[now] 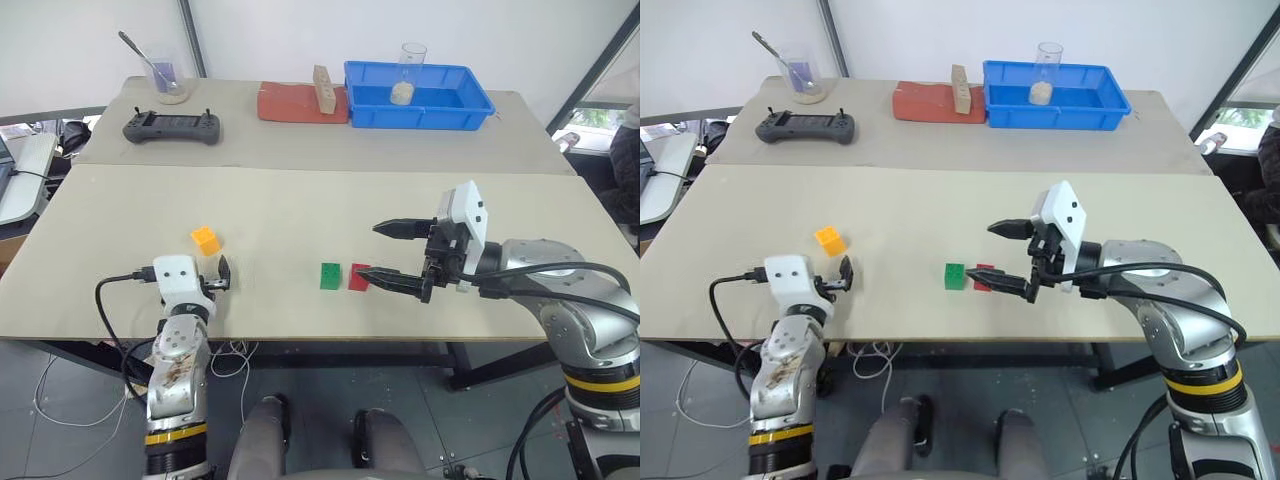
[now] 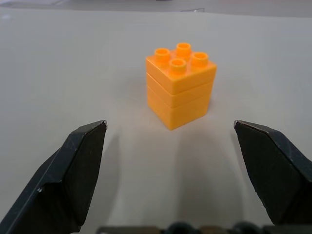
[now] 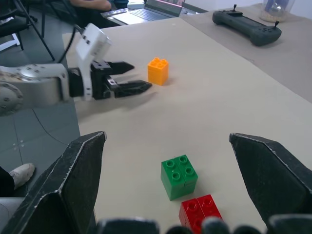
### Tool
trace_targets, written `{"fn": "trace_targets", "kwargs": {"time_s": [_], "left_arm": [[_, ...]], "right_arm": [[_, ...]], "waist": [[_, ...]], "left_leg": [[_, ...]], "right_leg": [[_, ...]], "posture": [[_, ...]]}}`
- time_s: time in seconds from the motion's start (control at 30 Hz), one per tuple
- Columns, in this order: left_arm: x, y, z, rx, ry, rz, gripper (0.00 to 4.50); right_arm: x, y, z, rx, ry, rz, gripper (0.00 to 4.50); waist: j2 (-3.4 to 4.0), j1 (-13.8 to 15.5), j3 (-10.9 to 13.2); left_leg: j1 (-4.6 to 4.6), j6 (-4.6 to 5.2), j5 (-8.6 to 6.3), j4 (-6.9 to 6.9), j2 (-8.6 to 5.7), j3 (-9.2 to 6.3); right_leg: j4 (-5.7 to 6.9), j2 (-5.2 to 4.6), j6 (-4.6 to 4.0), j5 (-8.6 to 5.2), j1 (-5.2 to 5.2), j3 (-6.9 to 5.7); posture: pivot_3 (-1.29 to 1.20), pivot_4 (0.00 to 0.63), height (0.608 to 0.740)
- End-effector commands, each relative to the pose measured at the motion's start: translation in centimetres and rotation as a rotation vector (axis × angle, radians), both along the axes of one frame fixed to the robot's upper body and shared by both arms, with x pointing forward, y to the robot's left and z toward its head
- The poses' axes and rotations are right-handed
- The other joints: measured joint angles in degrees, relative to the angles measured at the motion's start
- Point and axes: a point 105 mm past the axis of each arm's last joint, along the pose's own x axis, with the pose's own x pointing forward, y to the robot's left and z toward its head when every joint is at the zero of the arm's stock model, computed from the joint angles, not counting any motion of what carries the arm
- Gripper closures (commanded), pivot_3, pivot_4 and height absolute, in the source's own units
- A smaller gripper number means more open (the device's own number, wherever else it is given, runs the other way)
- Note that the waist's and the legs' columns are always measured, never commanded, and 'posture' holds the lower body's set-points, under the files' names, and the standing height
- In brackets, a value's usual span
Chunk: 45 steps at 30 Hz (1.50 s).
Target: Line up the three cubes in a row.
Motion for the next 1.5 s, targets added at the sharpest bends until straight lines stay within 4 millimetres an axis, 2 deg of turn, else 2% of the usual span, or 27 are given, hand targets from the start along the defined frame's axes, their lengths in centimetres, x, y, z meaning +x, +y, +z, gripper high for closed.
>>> {"fn": "trace_targets", "kwargs": {"time_s": [0.03,0.13,0.23,0.33,0.37,0.43,0.53,0.57,0.83,0.9,1.0,1.1,1.2,1.27,1.37,1.5], "left_arm": [[1.4,-0.4,0.7,-0.009,-0.041,0.036,0.04],[2.4,-0.9,0.6,-0.009,-0.035,0.035,0.04],[2.7,-0.6,0.2,-0.066,-0.019,0.089,0.04],[3.1,-1.2,0.2,-0.091,-0.016,0.088,0.04],[3.2,-1.3,0.3,-0.094,-0.018,0.093,0.57],[3.4,-1.5,0.4,-0.097,-0.022,0.097,1.28],[3.8,-1.4,0.7,-0.104,-0.025,0.104,2.83],[3.9,-1.4,0.7,-0.105,-0.026,0.106,3.18],[4.2,-1.1,0.9,-0.087,-0.027,0.086,3.26],[4.5,-1.6,1.8,-0.056,-0.052,-0.003,3.26],[5.0,-2.9,4.0,0.075,-0.106,-0.258,3.26],[4.2,-5.6,5.7,0.124,-0.107,-0.677,3.26],[1.7,-7.8,6.4,0.109,-0.063,-1.093,3.26],[0.5,-8.4,6.0,0.155,-0.025,-1.258,3.26],[-0.5,-8.5,3.9,0.257,0.081,-1.464,3.26],[-0.2,-8.4,1.7,0.333,0.160,-1.582,3.26]], "right_arm": [[-0.2,0.0,1.5,0.005,-0.066,0.004,0.00],[-0.1,-0.1,1.7,0.002,-0.072,-0.004,0.00],[-0.1,-0.2,1.9,-0.001,-0.077,-0.011,0.00],[-0.1,-0.3,2.0,-0.002,-0.080,-0.021,0.00],[-0.1,-0.3,2.1,-0.003,-0.080,-0.023,0.00],[-0.1,-0.4,2.1,-0.005,-0.079,-0.028,0.00],[-0.1,-0.5,2.0,-0.006,-0.076,-0.035,0.00],[-0.1,-0.6,2.0,-0.007,-0.076,-0.036,0.00],[0.0,-0.8,1.9,-0.006,-0.075,-0.049,0.00],[-0.1,-0.9,1.8,-0.007,-0.076,-0.053,0.00],[-0.2,-1.2,1.8,-0.011,-0.077,-0.060,0.00],[-0.3,-1.6,1.7,-0.024,-0.074,-0.063,0.00],[-0.4,-1.8,1.6,-0.032,-0.070,-0.062,0.00],[-0.4,-1.9,1.6,-0.032,-0.069,-0.061,0.00],[-0.4,-2.0,1.5,-0.031,-0.063,-0.062,0.00],[-0.6,-2.1,1.1,-0.032,-0.055,-0.071,0.00]], "waist": [[0.00,0.12,0.00],[-0.01,0.13,0.00],[-0.01,0.14,-0.01],[-0.01,0.26,-0.01],[-0.01,0.31,-0.01],[-0.01,0.42,-0.01],[-0.01,0.60,-0.01],[-0.01,0.63,-0.01],[-0.01,0.59,-0.01],[-0.01,0.57,-0.01],[-0.02,0.49,0.00],[-0.01,0.39,0.00],[0.00,0.28,0.00],[0.01,0.11,0.00],[0.01,-0.02,0.00],[0.00,-0.21,0.00]], "left_leg": [[0.00,0.00,0.00,0.00,0.00,0.00],[0.00,0.00,0.00,0.00,0.00,0.01],[0.00,0.00,0.00,0.00,0.00,0.01],[0.00,0.00,0.00,0.00,0.00,0.01],[0.00,0.00,0.00,0.00,0.00,0.01],[0.00,0.00,0.00,0.01,-0.01,0.02],[0.00,0.00,0.00,0.02,-0.02,0.02],[0.00,0.00,0.00,0.02,-0.02,0.01],[0.00,0.01,0.00,0.03,-0.02,0.02],[0.00,0.00,0.00,0.03,-0.02,0.02],[-0.03,0.00,0.00,0.02,-0.01,0.03],[-0.03,-0.01,0.00,-0.04,0.01,0.08],[-0.02,-0.02,-0.01,-0.11,0.02,0.14],[-0.01,-0.03,-0.01,-0.17,0.02,0.18],[-0.01,-0.02,-0.01,-0.21,0.02,0.19],[-0.02,-0.01,-0.01,-0.19,0.02,0.19]], "right_leg": [[0.00,0.00,0.00,0.00,-0.01,-0.01],[0.00,0.00,0.01,0.01,0.00,0.00],[0.00,0.00,0.02,0.01,0.01,0.01],[0.01,0.00,0.02,0.02,0.01,0.01],[0.02,0.00,0.02,0.02,0.01,0.00],[0.02,0.00,0.03,0.03,0.02,0.00],[0.02,0.00,0.04,0.04,0.02,0.00],[0.02,0.00,0.04,0.04,0.03,0.01],[0.02,0.01,0.15,0.10,0.02,0.02],[0.02,0.01,0.14,0.10,0.01,0.01],[0.02,0.02,0.05,0.05,-0.03,0.00],[0.00,0.01,-0.03,0.01,-0.06,0.01],[-0.05,-0.05,-0.05,0.01,-0.11,0.00],[-0.12,-0.07,-0.06,0.02,-0.12,0.01],[-0.13,-0.07,-0.06,0.01,-0.12,0.01],[-0.13,-0.07,-0.06,0.01,-0.10,0.01]], "posture": [[0.00,0.150,0.740],[0.00,0.150,0.740],[0.00,0.150,0.740],[0.00,0.150,0.740],[0.00,0.150,0.740],[0.00,0.150,0.740],[0.00,0.150,0.740],[0.00,0.150,0.740],[0.00,0.150,0.740],[0.00,0.150,0.740],[0.00,0.150,0.740],[0.00,0.150,0.740],[0.00,0.150,0.740],[0.00,0.150,0.740],[0.00,0.150,0.740],[0.00,0.150,0.740]]}}
